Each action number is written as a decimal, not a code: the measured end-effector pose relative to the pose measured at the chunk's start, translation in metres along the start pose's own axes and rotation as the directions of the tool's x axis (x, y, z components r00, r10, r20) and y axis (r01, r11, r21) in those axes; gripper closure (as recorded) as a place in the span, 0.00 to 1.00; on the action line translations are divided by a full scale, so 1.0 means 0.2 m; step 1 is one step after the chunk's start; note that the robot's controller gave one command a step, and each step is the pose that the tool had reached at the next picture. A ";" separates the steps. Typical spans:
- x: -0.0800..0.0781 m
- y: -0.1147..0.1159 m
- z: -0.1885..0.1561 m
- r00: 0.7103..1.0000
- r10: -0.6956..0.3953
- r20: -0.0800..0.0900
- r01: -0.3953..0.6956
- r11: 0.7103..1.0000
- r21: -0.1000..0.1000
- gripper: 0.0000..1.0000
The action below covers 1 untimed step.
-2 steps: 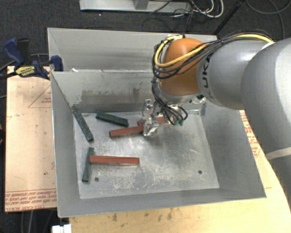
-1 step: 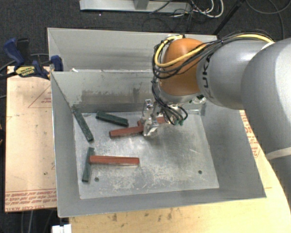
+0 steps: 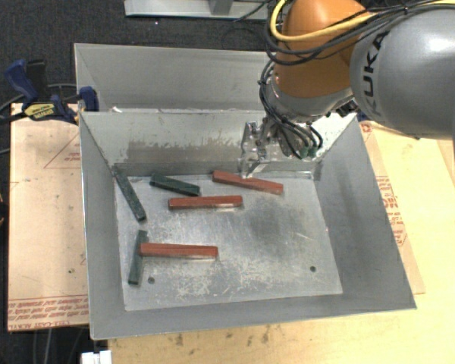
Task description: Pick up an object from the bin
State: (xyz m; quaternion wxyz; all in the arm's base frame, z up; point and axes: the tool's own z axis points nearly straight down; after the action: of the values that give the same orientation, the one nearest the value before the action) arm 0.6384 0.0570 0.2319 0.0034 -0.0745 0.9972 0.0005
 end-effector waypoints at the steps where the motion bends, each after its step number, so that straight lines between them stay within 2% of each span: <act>1: 0.00 0.00 0.01 1.000 0.000 -0.003 0.000 1.000 0.000 1.00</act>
Offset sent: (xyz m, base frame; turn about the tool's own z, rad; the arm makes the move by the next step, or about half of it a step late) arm -0.0023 0.0208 -0.0818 -0.0638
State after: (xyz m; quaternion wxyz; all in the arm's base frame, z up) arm 0.6377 0.0570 0.2306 0.0021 -0.0747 0.9972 0.0003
